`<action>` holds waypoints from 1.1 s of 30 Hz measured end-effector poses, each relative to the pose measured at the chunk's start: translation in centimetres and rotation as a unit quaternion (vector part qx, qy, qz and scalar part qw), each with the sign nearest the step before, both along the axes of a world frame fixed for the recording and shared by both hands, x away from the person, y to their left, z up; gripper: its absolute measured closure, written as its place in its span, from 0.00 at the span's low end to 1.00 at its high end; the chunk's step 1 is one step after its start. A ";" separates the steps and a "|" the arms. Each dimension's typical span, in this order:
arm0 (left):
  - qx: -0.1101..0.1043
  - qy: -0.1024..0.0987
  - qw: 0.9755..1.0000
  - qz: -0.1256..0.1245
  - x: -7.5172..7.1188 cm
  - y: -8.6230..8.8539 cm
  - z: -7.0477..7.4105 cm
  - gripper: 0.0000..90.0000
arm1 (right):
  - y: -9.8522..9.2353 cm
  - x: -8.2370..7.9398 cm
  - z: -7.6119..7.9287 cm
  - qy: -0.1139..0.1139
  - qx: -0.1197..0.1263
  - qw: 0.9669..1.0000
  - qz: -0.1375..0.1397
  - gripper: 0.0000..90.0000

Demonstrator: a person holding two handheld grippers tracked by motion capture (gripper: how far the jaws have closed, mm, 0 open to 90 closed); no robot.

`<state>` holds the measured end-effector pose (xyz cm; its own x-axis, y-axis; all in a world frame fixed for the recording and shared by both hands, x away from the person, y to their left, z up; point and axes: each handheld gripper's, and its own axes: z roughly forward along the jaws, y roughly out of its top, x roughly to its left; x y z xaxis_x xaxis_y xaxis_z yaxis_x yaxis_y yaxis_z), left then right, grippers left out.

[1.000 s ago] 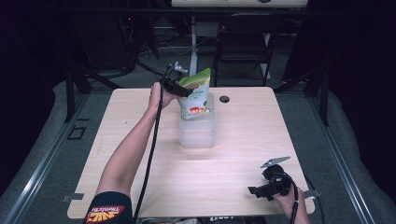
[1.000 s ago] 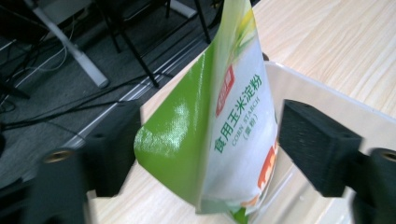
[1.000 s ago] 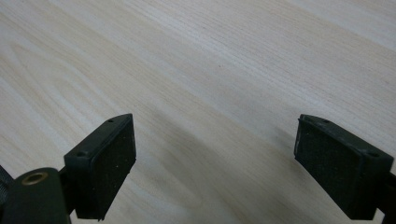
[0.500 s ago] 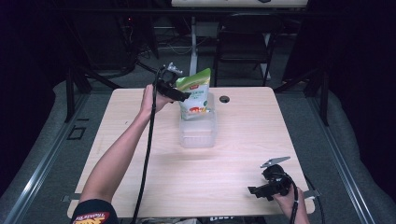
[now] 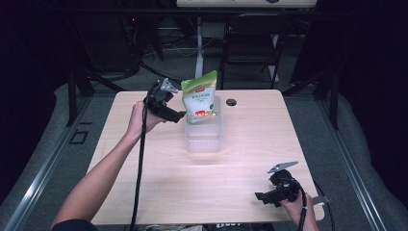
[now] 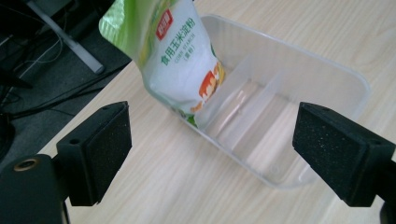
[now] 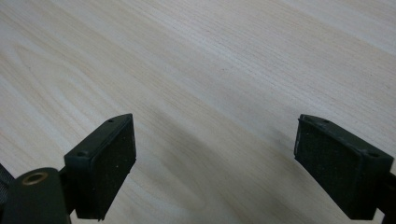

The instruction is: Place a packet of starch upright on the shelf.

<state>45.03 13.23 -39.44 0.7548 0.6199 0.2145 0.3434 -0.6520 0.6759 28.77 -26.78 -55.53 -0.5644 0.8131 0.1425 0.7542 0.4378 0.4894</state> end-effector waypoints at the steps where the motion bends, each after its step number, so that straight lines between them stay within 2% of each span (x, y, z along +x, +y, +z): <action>1: 0.002 -0.002 1.000 -0.001 -0.6 0.4 0.0 0.13 | 0.0 0.0 0.0 0.002 0.000 1.000 -0.001 0.14; 3: -0.001 -0.002 1.000 -0.002 -1.7 1.1 -0.2 0.12 | 0.2 0.0 0.0 -0.001 0.001 1.000 -0.003 0.14; 13: 0.010 0.005 1.000 0.005 -7.6 4.9 -1.8 0.11 | 0.2 0.0 0.0 0.002 0.000 1.000 -0.001 0.14; 16: 0.017 0.006 1.000 0.007 -9.6 5.7 -2.3 0.11 | 0.2 0.0 0.0 0.003 -0.001 1.000 -0.001 0.14; 23: 0.013 0.011 1.000 0.019 -13.7 7.2 -3.5 0.11 | 0.2 0.0 -0.1 0.001 -0.003 1.000 -0.002 0.14; 26: 0.023 0.014 0.999 0.030 -15.1 7.8 -4.5 0.11 | 0.2 0.0 0.0 0.001 -0.009 1.000 0.000 0.14; 33: 0.012 0.042 0.997 0.060 -17.0 9.2 -7.2 0.11 | 0.4 0.0 -0.1 0.001 -0.006 1.000 0.001 0.14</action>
<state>28.06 22.46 -46.62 0.6909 0.7028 0.1696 0.4754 -0.6183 0.6259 28.76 -26.40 -55.59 -0.5663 0.8133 0.1332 0.7540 0.4461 0.4822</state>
